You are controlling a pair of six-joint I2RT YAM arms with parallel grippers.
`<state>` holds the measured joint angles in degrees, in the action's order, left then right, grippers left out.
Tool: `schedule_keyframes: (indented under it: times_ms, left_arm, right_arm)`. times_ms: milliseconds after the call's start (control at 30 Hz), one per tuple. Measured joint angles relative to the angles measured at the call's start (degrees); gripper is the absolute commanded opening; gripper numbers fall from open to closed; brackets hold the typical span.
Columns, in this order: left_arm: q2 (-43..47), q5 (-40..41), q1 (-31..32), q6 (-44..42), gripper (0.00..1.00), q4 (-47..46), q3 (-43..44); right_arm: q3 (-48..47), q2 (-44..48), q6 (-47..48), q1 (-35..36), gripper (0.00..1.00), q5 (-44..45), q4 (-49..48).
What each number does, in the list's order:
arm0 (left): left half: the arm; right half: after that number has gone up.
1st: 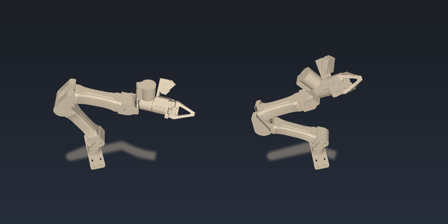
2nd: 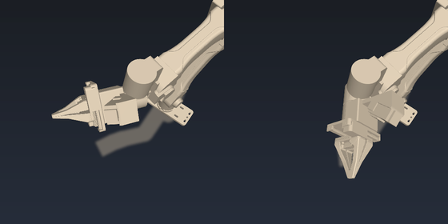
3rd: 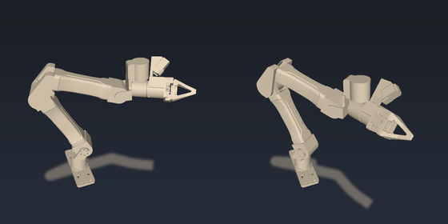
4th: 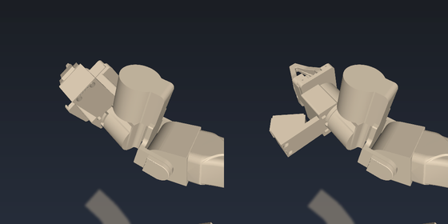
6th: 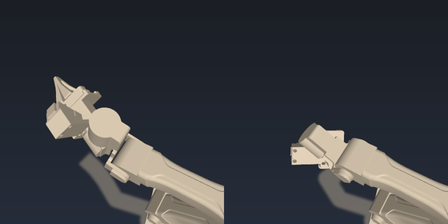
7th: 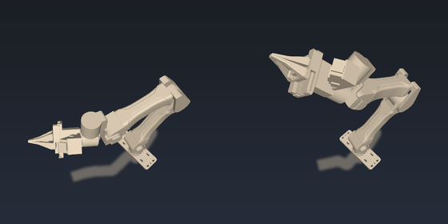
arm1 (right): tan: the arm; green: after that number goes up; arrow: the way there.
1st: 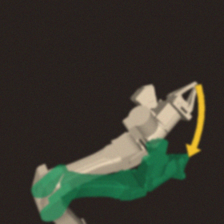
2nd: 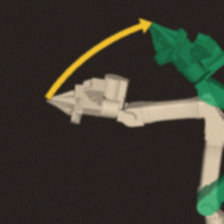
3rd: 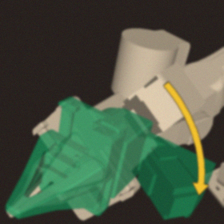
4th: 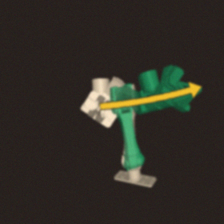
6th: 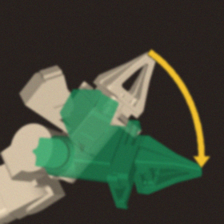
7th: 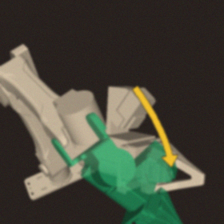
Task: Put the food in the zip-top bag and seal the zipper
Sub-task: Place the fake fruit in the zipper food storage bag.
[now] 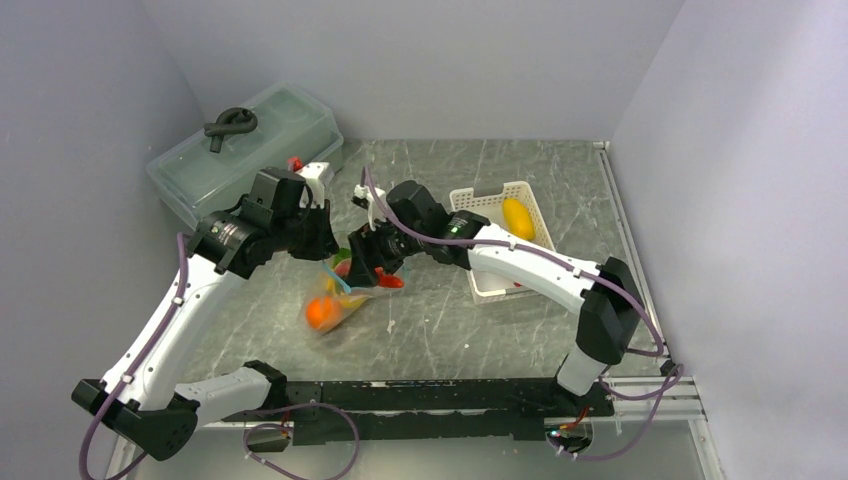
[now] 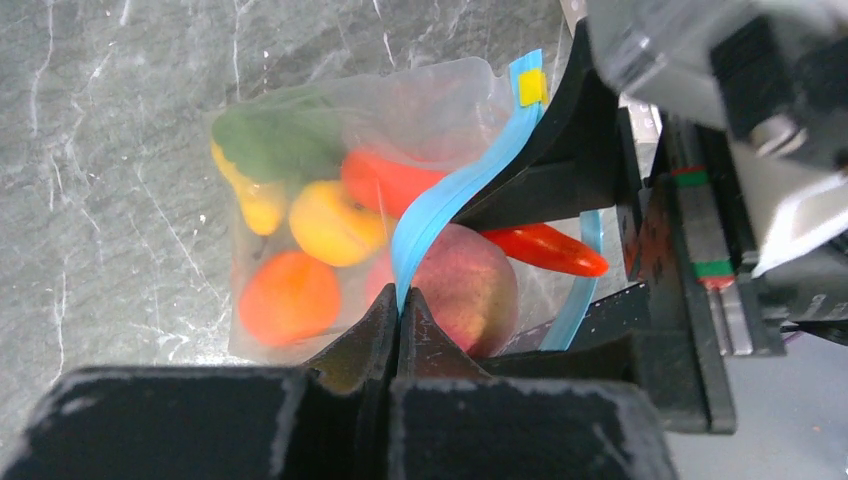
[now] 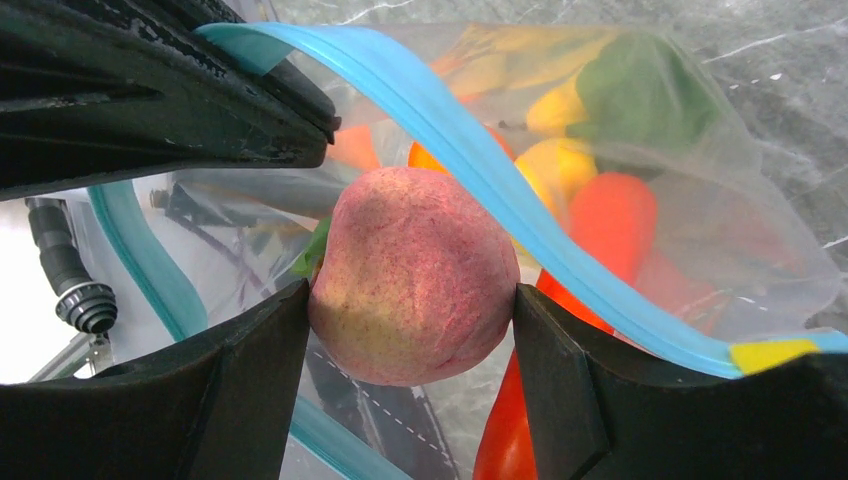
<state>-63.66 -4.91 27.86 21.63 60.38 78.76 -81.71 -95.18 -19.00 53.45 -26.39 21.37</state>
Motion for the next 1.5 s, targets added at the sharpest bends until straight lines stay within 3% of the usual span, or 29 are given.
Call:
schedule_keyframes:
  times_ms: [200, 600, 667, 1067, 1500]
  left_arm:
    - [-0.17, 0.0, 0.0, 0.33, 0.0, -0.11, 0.0]
    - [-0.37, 0.02, 0.0, 0.33, 0.0, -0.13, 0.0]
    - [-0.37, 0.02, 0.0, 0.33, 0.0, -0.11, 0.0]
    - [-0.37, 0.02, 0.0, 0.31, 0.0, -0.13, 0.0]
    - [-0.31, 0.24, 0.0, 0.28, 0.0, -0.13, 0.0]
  right_arm:
    - [-0.85, -0.96, 0.09, 1.38, 0.62, 0.28, 0.28]
    - [-0.96, -1.36, 0.96, 1.51, 0.86, -0.5, 0.55]
    - [-0.96, -1.31, 1.42, 1.51, 0.99, -0.33, 0.76]
    - [-0.94, 5.6, 3.45, 1.51, 1.0, 6.47, 2.69]
    - [4.55, 19.8, 4.44, -0.17, 1.0, 25.9, 5.22]
